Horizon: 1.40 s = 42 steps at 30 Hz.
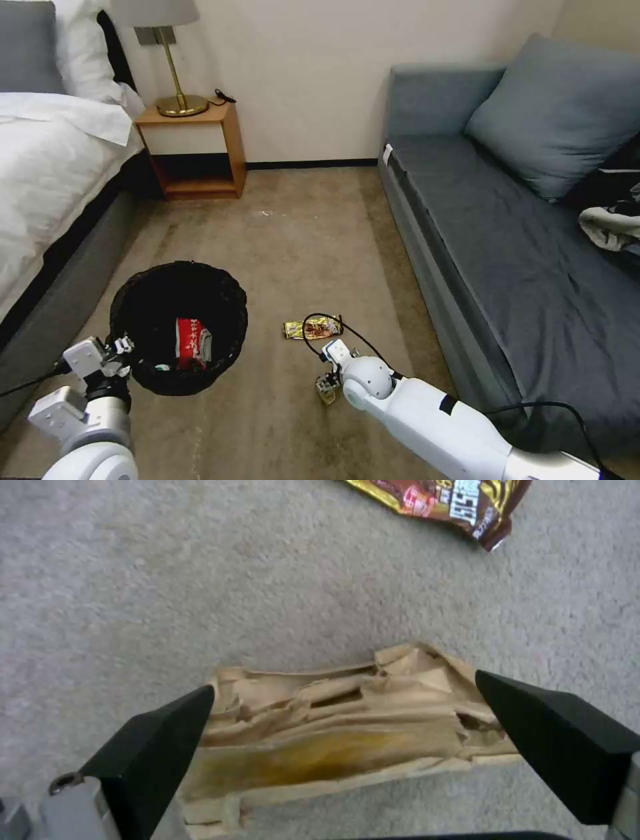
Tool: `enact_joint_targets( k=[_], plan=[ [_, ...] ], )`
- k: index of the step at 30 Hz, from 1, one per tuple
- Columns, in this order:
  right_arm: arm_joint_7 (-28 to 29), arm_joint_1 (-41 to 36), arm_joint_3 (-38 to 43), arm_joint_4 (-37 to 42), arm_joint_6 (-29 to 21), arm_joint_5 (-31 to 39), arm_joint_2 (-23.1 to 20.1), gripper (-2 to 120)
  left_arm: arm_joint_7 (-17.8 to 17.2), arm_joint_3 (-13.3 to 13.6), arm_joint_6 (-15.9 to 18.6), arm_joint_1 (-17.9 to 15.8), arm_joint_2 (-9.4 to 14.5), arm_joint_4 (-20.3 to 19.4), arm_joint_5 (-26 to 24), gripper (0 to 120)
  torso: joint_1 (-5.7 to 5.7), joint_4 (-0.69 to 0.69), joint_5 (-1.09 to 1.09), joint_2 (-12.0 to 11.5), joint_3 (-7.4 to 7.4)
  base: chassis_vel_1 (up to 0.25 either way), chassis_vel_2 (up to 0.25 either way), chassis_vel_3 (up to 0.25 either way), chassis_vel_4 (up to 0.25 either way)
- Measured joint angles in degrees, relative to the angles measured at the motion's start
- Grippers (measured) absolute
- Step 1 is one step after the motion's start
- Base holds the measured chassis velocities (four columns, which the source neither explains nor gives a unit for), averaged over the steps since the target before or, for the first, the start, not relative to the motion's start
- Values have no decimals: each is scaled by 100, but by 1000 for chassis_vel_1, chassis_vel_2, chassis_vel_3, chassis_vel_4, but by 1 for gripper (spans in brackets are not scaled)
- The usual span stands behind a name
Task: Pick up the trash bin, then pick up the garbage on the floor and place it into the trash bin.
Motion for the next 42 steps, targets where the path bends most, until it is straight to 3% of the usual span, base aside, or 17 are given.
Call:
enact_joint_targets(
  k=[4,20,23,25,27,31,34,42],
  plan=[
    [129,-2,-6,-124,0,23,113,100,115,-28,-103,-29,0,131,314,7,0,0,0,0,0,0,0,0,0],
    [178,-89,-2,-164,-1,104,114,98,131,-50,-111,-30,19,112,286,7,0,-1,0,0,0,0,0,0,0],
    [185,-117,37,-138,-1,150,97,83,129,-38,-111,-27,14,87,279,7,0,0,0,0,0,0,0,0,0],
    [185,-122,41,-135,-1,151,95,81,129,-36,-111,-26,14,84,278,7,0,0,0,0,0,0,0,0,0],
    [185,-155,60,-128,-1,153,83,70,129,-33,-111,-19,14,70,272,7,0,0,0,0,0,0,0,0,0],
    [185,-189,78,-123,-1,153,73,62,126,-33,-111,-7,17,58,268,7,0,0,0,0,0,0,0,0,0],
    [191,-219,85,-62,0,165,31,44,126,-32,-111,1,9,13,265,7,0,0,0,0,0,0,0,0,0],
    [270,-215,85,58,2,236,-59,16,123,-30,-111,18,-1,-26,262,7,0,0,1,0,0,0,0,0,0]
  ],
)
